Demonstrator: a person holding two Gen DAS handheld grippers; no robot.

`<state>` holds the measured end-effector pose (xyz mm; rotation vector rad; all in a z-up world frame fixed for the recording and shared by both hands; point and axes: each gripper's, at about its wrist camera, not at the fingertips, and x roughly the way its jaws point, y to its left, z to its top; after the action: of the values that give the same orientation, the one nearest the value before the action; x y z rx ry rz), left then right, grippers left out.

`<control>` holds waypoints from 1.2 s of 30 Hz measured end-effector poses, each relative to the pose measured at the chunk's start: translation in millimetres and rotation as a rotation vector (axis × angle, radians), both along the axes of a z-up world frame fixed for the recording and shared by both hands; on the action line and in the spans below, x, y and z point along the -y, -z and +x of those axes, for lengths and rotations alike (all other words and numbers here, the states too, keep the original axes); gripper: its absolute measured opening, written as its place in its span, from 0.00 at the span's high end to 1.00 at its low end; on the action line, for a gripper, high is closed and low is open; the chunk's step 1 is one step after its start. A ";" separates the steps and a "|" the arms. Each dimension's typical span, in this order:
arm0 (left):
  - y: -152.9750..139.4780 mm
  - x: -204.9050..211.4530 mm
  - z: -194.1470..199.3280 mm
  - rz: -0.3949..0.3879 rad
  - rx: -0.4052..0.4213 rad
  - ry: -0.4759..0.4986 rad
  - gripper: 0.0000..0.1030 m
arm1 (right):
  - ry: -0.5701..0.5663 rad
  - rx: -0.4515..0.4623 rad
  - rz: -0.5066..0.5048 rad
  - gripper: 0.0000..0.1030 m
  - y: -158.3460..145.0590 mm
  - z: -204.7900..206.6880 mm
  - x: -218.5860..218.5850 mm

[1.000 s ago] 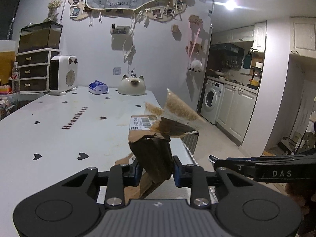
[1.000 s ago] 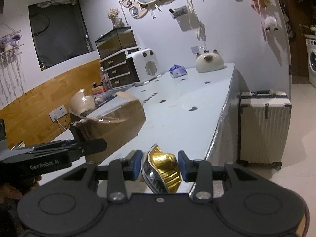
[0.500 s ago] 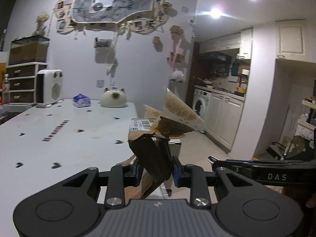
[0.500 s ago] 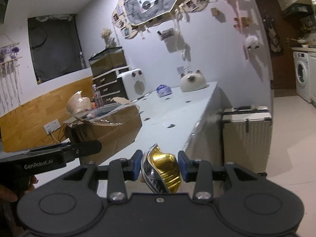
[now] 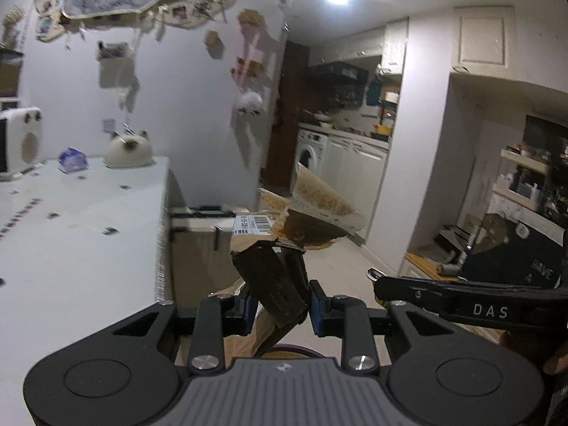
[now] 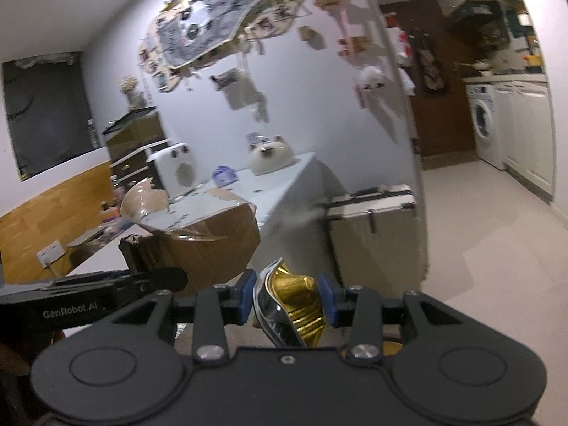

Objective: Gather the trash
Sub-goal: 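Carry the box and gold wrapper over the wastebasket with both tools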

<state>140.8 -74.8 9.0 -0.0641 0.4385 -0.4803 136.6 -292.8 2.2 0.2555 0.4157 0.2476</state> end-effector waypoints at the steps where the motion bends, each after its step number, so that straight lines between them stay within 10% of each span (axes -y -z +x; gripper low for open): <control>1: 1.9 4.7 4.2 0.001 -0.012 0.014 0.70 | 0.014 -0.007 0.003 0.62 3.0 -0.2 6.8; 16: 85.8 70.7 118.9 0.079 -0.423 0.270 0.70 | 0.161 -0.161 0.029 0.62 59.0 30.0 61.3; 36: 248.2 151.1 180.6 0.585 -0.752 0.553 0.69 | 0.207 -0.518 0.139 0.61 186.0 119.8 71.9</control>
<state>321.4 -226.0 -239.2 0.4691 1.3392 -0.8515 256.4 -364.8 -183.7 0.4991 0.8798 0.0020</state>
